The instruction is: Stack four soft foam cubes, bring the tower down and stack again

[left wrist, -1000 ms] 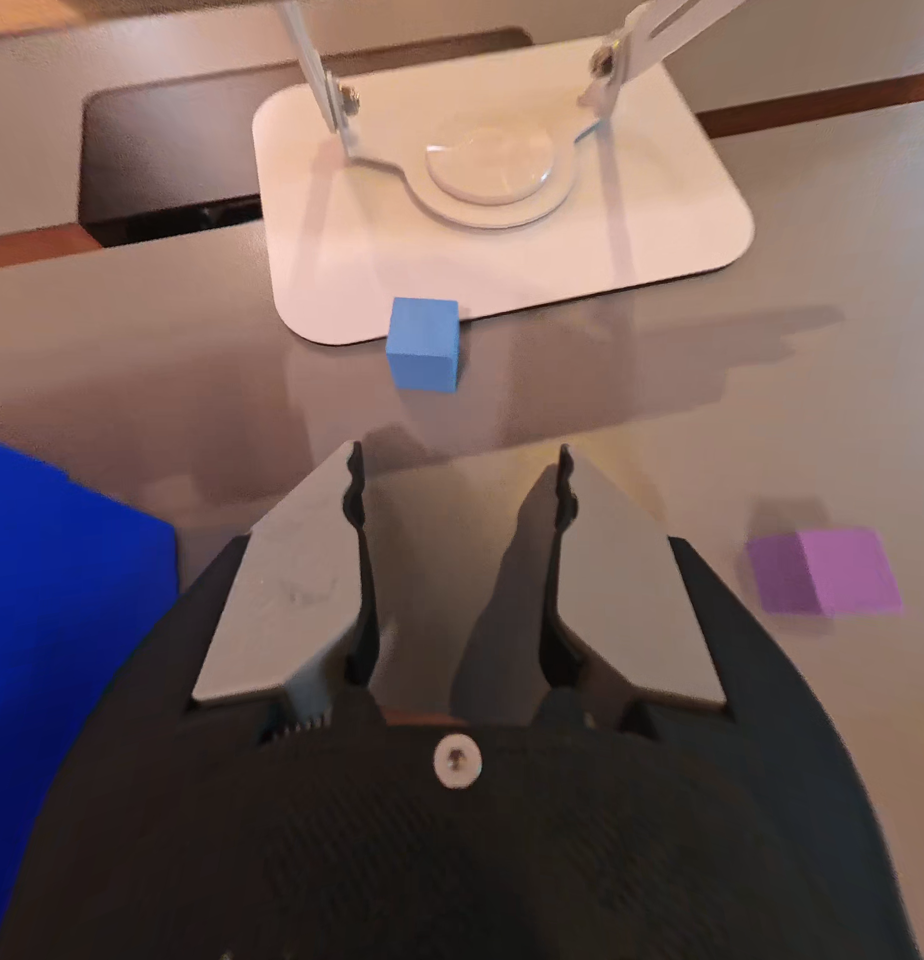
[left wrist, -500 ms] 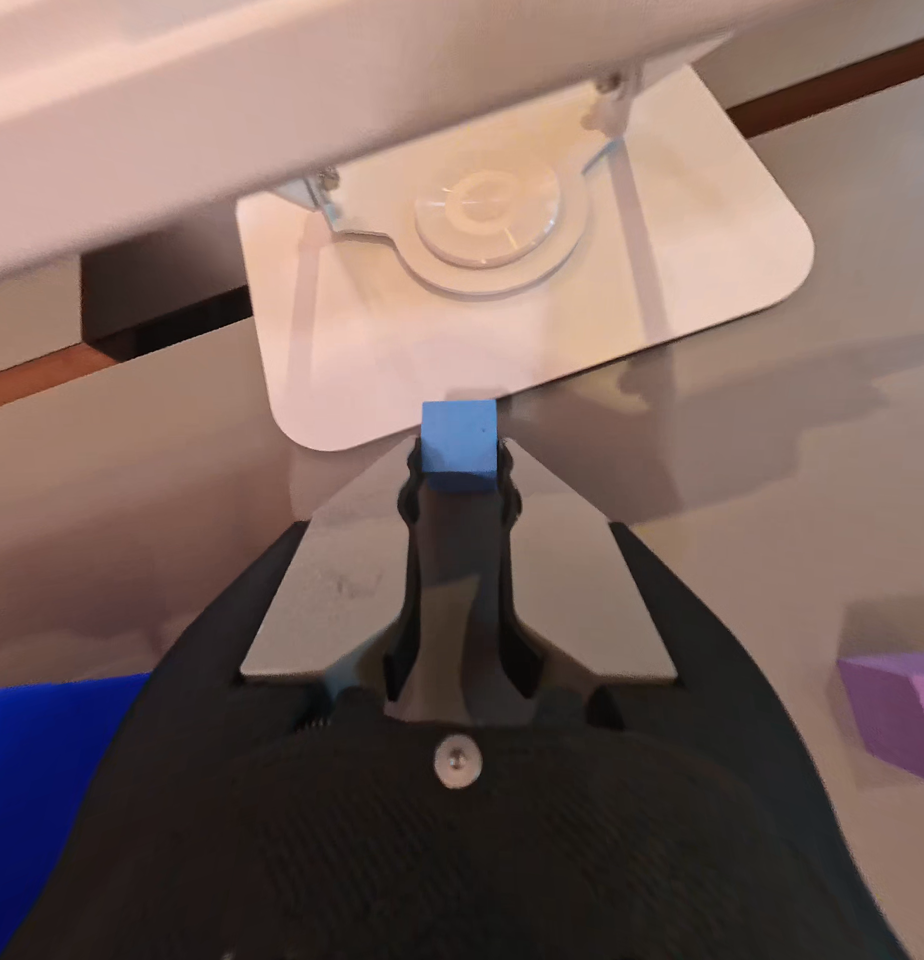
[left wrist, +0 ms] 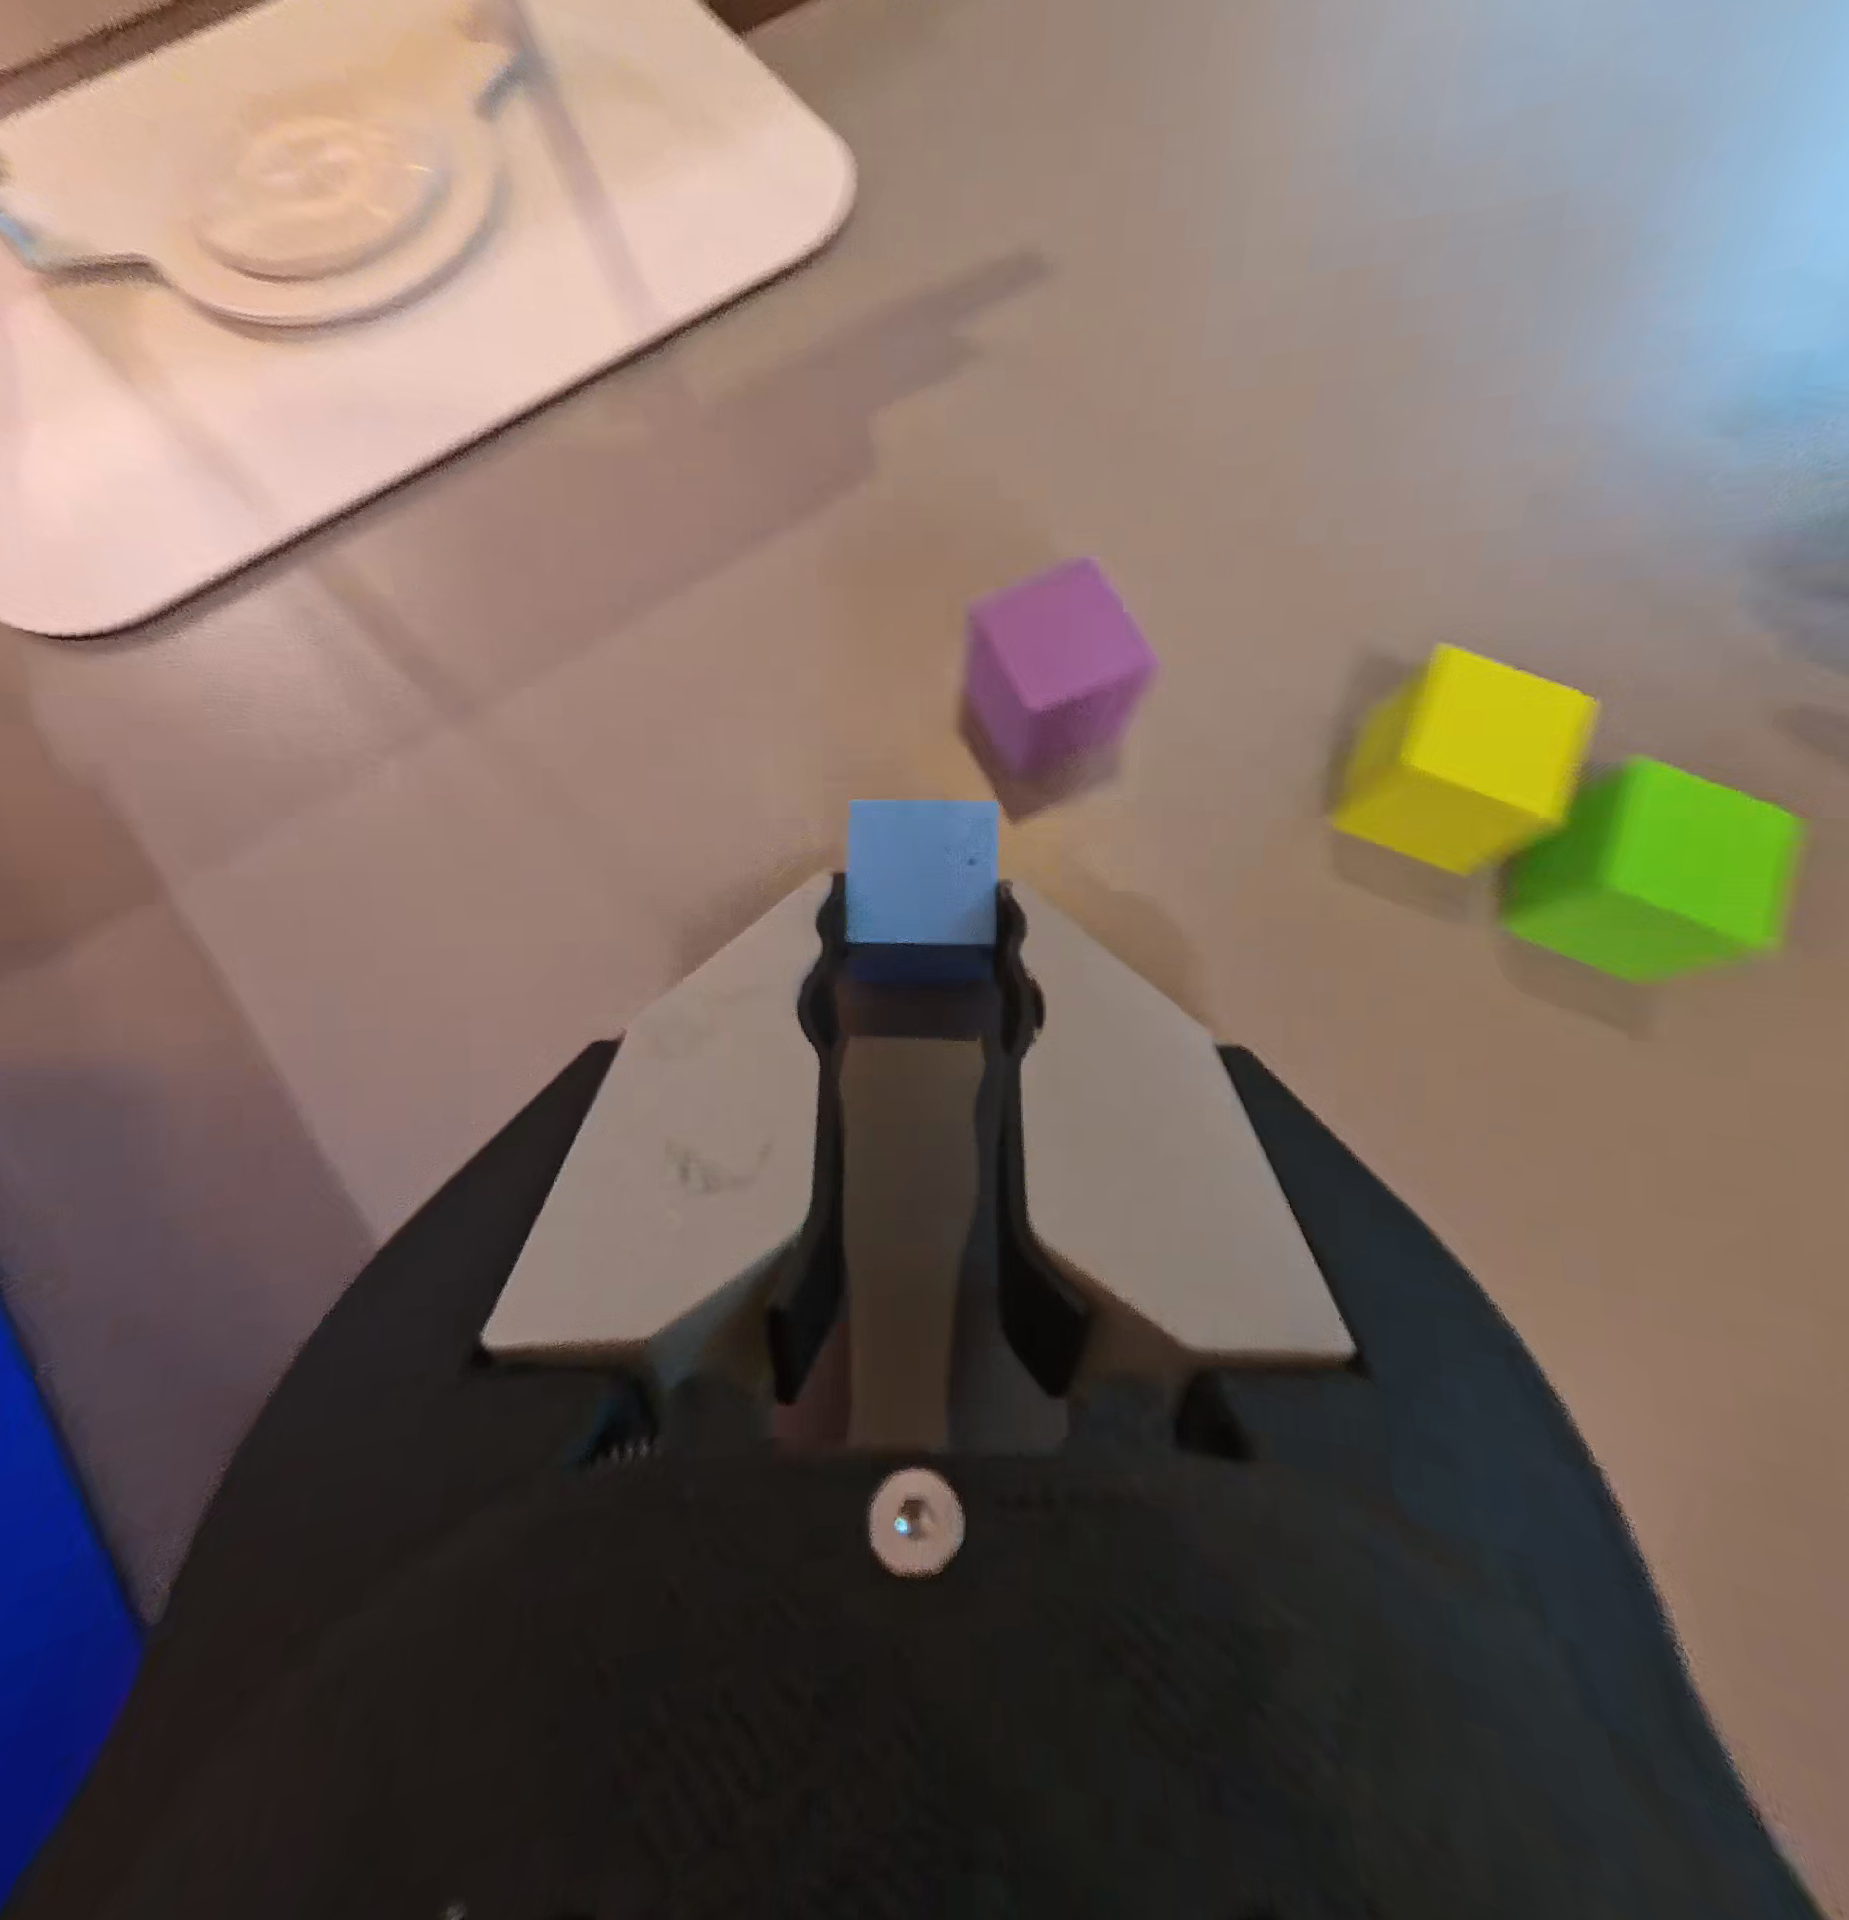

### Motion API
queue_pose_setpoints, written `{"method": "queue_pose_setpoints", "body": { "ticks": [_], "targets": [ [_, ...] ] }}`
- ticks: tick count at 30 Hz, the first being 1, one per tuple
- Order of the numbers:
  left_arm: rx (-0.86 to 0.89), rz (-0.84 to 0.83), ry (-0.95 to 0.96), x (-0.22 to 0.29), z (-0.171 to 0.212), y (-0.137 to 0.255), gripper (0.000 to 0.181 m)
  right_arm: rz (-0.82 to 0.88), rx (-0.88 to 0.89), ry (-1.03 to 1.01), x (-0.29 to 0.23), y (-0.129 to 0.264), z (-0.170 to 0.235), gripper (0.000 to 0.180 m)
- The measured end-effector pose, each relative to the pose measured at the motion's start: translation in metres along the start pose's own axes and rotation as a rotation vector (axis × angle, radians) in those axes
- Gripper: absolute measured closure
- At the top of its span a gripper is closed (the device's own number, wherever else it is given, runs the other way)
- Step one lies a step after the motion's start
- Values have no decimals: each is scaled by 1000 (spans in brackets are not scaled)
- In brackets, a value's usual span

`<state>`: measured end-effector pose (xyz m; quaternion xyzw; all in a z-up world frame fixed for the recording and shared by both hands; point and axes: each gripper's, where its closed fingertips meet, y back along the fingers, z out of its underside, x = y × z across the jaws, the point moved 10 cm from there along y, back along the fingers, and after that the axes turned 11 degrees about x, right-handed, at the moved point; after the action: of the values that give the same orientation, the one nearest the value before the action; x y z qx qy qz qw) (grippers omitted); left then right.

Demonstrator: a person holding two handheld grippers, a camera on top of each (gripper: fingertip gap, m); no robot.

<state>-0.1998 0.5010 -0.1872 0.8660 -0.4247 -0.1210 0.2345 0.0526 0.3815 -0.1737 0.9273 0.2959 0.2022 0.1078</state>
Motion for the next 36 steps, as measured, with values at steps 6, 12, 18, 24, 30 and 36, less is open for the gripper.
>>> {"method": "queue_pose_setpoints", "body": {
  "ticks": [6,12,18,24,30,36],
  "targets": [
    [-16,180,-52,12,17,27,155,-5,1,-10,2,0,1,155],
    [-15,422,-241,45,26,44,155,-12,27,-4,1,1,-1,156],
    [-13,535,-299,66,23,38,155,-23,36,-10,1,1,-2,156],
    [-19,605,-343,75,13,23,155,-42,28,9,-3,-2,-2,156],
    [-5,637,-377,90,14,23,155,-48,25,7,-2,-3,-2,156],
    [-21,751,-395,94,12,20,154,-52,19,10,-3,-5,-2,155]
  ]
}}
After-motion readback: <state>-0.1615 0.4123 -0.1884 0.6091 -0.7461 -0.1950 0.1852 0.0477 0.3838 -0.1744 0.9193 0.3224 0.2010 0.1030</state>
